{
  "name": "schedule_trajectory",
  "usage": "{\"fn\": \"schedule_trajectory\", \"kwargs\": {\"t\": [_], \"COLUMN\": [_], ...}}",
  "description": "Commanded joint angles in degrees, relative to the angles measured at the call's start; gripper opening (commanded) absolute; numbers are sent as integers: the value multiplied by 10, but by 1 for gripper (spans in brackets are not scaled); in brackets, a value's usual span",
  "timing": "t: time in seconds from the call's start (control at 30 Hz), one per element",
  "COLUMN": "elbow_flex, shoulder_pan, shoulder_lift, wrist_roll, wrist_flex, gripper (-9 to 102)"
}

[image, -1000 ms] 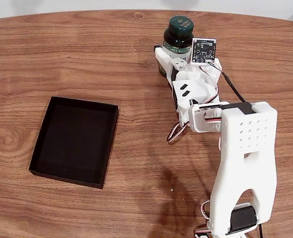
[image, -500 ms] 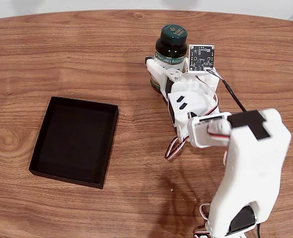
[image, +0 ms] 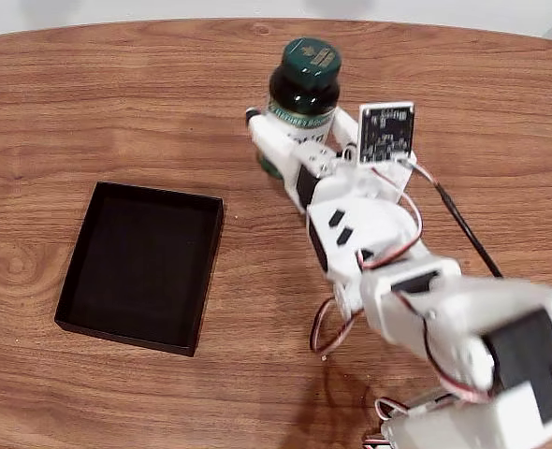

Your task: Pick up the pill bottle and place it in the black box.

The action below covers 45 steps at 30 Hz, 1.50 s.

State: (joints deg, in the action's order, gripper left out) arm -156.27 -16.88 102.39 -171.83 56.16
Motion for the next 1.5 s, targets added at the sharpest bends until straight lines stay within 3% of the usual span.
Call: {"fn": "schedule_trajectory", "kwargs": {"t": [0.0, 0.27, 0.63, 1.13, 1.47], "elbow_flex": [-40, -133, -161, -82, -1], "shoulder_pan": [-27, -98, -182, -256, -300], "shoulder_lift": [129, 233, 239, 122, -22], "wrist_roll": [-10, -25, -30, -32, -33], "wrist_flex": [-5, -33, -33, -18, 61], "gripper": [15, 15, 14, 13, 13]}}
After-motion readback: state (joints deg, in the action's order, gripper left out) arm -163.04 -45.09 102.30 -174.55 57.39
